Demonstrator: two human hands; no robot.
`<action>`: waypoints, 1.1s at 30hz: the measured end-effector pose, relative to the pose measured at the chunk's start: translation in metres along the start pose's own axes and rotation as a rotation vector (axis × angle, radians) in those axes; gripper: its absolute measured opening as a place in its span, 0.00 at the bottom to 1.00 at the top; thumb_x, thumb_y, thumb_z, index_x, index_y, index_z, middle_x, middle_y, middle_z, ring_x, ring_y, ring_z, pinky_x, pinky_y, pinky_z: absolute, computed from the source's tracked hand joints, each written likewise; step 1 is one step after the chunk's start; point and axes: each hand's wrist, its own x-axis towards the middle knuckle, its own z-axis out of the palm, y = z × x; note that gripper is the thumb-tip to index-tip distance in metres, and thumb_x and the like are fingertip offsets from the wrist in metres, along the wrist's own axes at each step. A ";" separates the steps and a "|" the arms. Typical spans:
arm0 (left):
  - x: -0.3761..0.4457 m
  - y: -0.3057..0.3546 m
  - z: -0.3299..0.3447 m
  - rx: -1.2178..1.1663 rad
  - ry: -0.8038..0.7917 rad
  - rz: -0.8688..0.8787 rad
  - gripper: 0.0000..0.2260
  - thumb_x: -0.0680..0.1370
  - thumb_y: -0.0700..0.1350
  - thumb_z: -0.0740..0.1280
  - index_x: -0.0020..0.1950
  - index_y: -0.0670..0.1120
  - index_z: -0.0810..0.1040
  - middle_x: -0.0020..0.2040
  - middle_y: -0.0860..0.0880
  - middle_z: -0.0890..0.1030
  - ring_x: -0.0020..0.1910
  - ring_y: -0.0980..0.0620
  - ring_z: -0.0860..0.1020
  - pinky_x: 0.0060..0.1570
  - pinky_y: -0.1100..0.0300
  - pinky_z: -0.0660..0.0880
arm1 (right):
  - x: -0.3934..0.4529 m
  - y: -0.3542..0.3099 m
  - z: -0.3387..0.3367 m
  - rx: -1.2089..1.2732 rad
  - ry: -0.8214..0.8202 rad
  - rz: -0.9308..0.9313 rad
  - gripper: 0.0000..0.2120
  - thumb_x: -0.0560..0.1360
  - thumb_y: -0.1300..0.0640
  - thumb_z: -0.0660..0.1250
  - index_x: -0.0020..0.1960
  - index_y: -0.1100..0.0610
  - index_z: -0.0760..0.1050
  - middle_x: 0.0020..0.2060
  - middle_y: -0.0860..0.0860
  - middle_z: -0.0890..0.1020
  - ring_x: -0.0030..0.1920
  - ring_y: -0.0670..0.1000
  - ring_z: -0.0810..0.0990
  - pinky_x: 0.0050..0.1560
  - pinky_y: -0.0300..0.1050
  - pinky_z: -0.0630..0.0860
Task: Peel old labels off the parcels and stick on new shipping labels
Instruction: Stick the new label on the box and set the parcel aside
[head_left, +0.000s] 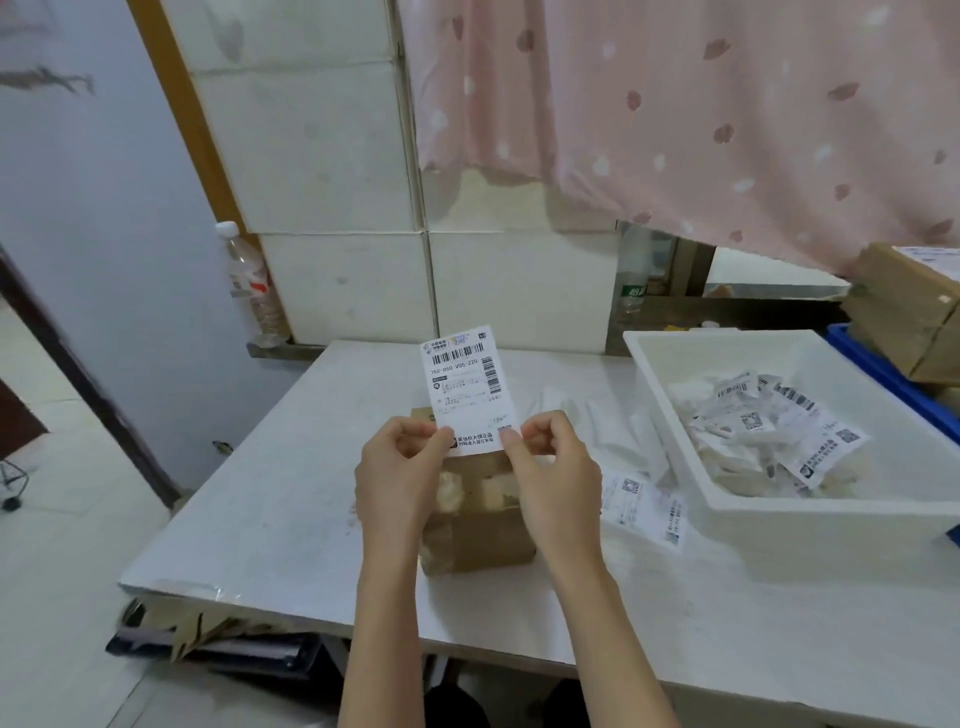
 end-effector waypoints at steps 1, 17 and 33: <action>-0.002 0.001 0.001 -0.001 0.012 0.011 0.03 0.75 0.47 0.72 0.43 0.49 0.80 0.40 0.53 0.84 0.44 0.54 0.82 0.47 0.54 0.77 | 0.000 0.000 0.000 0.019 0.009 -0.011 0.09 0.74 0.50 0.71 0.40 0.49 0.71 0.38 0.44 0.79 0.47 0.47 0.78 0.53 0.54 0.74; -0.008 -0.001 -0.008 0.254 0.114 0.043 0.09 0.73 0.49 0.73 0.39 0.46 0.77 0.34 0.53 0.80 0.34 0.56 0.76 0.32 0.60 0.64 | -0.006 -0.002 0.003 -0.071 0.014 -0.007 0.13 0.69 0.55 0.74 0.30 0.51 0.72 0.42 0.44 0.75 0.49 0.45 0.70 0.57 0.51 0.70; -0.005 -0.011 -0.004 0.365 0.095 0.025 0.11 0.71 0.46 0.71 0.34 0.45 0.71 0.30 0.53 0.75 0.31 0.54 0.72 0.31 0.60 0.63 | -0.010 0.008 0.005 -0.202 0.030 -0.049 0.17 0.66 0.55 0.75 0.28 0.47 0.66 0.39 0.42 0.72 0.44 0.48 0.75 0.50 0.54 0.74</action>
